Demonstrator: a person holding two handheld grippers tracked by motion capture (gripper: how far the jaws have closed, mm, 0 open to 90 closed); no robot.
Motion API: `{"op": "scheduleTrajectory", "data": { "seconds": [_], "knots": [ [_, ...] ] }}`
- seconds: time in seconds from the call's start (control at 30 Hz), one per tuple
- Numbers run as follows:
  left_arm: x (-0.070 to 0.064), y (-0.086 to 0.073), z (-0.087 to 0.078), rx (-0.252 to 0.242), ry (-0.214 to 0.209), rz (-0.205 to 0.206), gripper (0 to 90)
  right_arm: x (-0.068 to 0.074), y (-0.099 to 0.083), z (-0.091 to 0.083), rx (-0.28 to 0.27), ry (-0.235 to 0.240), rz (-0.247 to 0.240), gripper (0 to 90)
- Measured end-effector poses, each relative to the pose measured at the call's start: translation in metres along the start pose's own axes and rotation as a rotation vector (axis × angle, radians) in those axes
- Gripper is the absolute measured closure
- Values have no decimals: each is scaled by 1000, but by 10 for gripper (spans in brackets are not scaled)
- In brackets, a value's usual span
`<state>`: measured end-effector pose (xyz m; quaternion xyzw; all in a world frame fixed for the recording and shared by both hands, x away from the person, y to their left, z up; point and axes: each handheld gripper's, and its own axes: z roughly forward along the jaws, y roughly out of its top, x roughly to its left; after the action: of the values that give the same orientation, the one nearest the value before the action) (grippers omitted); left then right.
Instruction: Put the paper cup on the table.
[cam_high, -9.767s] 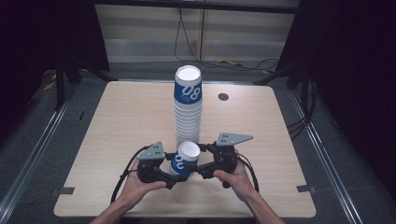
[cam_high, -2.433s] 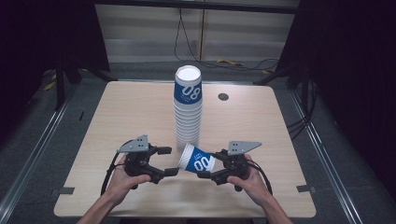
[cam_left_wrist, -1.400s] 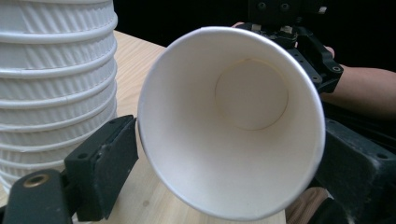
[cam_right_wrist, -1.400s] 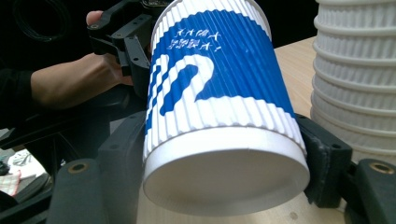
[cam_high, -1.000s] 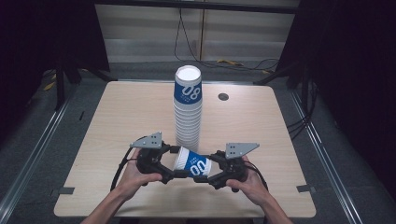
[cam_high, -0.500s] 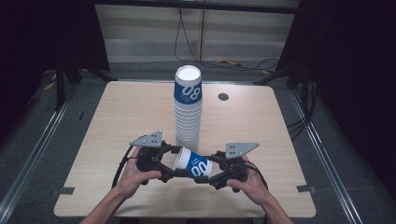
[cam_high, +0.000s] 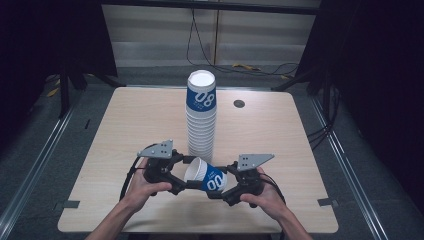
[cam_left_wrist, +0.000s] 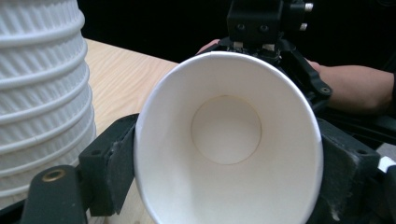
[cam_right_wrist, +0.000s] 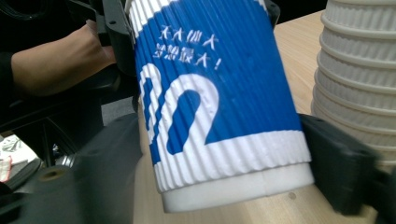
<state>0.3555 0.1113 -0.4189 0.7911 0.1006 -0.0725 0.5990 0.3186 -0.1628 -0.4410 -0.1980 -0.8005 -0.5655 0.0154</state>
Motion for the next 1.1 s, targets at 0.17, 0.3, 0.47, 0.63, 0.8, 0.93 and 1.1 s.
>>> {"op": "scheduleTrajectory", "data": {
  "seconds": [0.17,0.3,0.47,0.63,0.8,0.93,1.1],
  "knots": [
    [1,0,-5,-4,15,-1,182,-2,-1,-2,-1,-20,2,130],
    [1,1,-9,0,29,-7,182,-2,-3,-2,9,-44,-3,138],
    [2,1,-12,19,55,-4,183,-4,-4,-6,10,-87,-2,136],
    [1,1,-16,24,95,-6,182,-5,-6,-7,24,-106,23,140],
    [0,1,-21,41,124,-5,182,-8,-7,-10,32,-132,28,139],
    [4,3,-27,57,152,-5,183,-11,-9,-13,43,-166,45,138],
    [7,3,-37,94,203,2,183,-13,-9,-20,51,-206,53,137]
  ]
}}
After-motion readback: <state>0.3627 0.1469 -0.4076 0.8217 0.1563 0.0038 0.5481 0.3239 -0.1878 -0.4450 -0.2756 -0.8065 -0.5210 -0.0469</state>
